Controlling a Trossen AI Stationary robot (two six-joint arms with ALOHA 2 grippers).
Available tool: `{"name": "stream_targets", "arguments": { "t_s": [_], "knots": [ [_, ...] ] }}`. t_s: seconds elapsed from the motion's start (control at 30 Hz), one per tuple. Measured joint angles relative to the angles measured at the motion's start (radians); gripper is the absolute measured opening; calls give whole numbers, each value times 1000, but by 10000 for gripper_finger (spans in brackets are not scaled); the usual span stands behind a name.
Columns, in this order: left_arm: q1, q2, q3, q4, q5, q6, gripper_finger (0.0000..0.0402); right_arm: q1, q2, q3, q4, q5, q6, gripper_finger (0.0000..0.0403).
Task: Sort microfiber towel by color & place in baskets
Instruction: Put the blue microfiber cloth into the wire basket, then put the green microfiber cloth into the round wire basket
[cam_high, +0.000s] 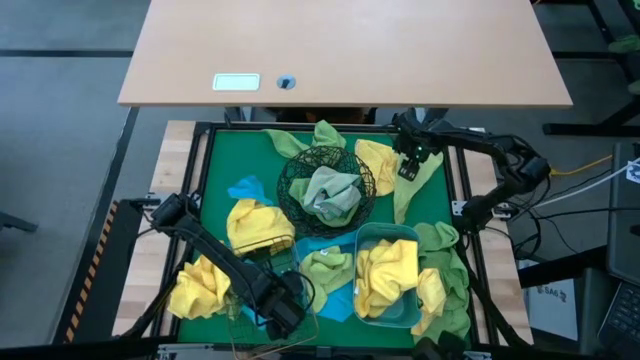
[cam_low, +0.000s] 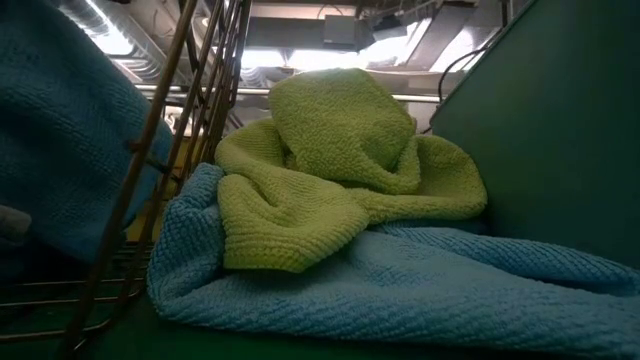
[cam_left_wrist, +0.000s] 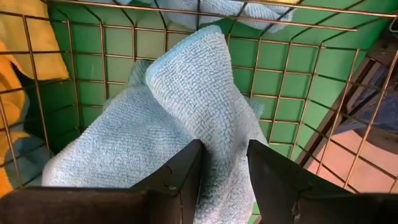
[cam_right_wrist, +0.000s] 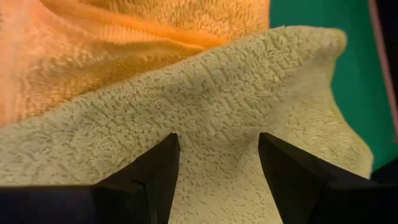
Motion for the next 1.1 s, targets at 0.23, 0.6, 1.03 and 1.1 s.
{"name": "stream_targets", "arguments": {
  "t_s": [0.23,0.6,1.03,1.1],
  "knots": [
    [-2,0,0,0,1,2,125,0,44,0,-1,-3,0,192],
    [-14,-1,0,-3,1,28,125,0,49,0,-3,-10,-5,26],
    [-41,-133,0,-32,-52,-7,125,1,48,159,-257,-10,-12,7],
    [-42,-151,0,-32,-74,-7,125,1,48,206,-303,-10,-12,7]
  ]
}}
